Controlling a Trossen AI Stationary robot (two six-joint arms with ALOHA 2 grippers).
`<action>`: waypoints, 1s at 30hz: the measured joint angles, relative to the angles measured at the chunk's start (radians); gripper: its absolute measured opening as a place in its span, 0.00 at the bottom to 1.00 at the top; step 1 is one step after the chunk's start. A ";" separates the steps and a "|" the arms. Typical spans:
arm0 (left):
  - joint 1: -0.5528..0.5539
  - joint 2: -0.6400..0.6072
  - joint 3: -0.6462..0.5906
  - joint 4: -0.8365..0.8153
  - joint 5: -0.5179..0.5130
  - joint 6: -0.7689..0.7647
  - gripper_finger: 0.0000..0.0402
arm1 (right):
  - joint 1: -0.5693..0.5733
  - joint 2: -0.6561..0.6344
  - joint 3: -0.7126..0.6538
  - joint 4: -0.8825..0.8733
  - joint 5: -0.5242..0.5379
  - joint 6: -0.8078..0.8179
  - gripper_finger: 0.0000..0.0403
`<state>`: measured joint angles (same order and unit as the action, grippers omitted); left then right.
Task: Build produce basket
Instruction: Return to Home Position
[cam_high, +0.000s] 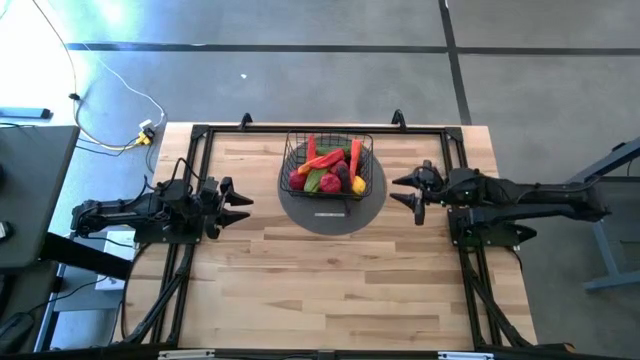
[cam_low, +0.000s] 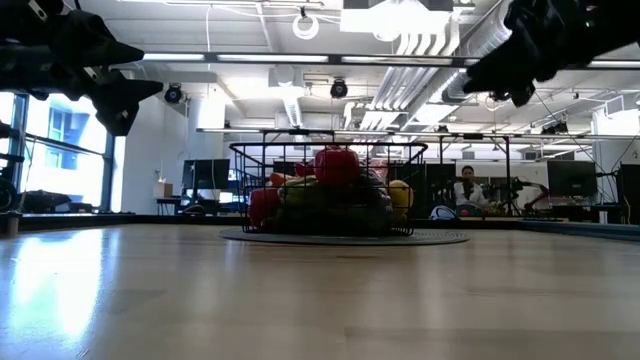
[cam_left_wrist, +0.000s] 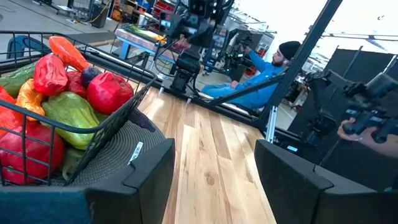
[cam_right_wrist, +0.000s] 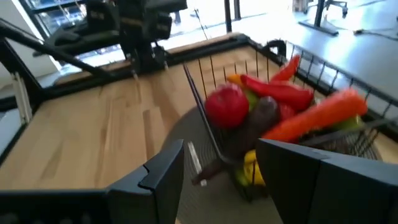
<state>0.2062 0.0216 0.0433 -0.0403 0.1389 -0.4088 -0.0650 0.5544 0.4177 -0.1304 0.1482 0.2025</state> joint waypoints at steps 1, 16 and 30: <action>0.000 0.000 0.000 0.000 0.000 0.000 0.53 | 0.000 -0.009 -0.020 0.001 -0.001 0.003 0.46; 0.000 0.000 0.000 0.000 0.000 0.000 0.53 | 0.000 -0.224 -0.286 0.098 -0.003 0.094 0.46; 0.000 0.000 0.000 0.000 0.000 0.000 0.53 | -0.001 -0.392 -0.356 0.089 0.063 0.082 0.46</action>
<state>0.2062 0.0216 0.0437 -0.0402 0.1390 -0.4087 -0.0658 0.1627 0.0617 -0.0417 0.2114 0.2850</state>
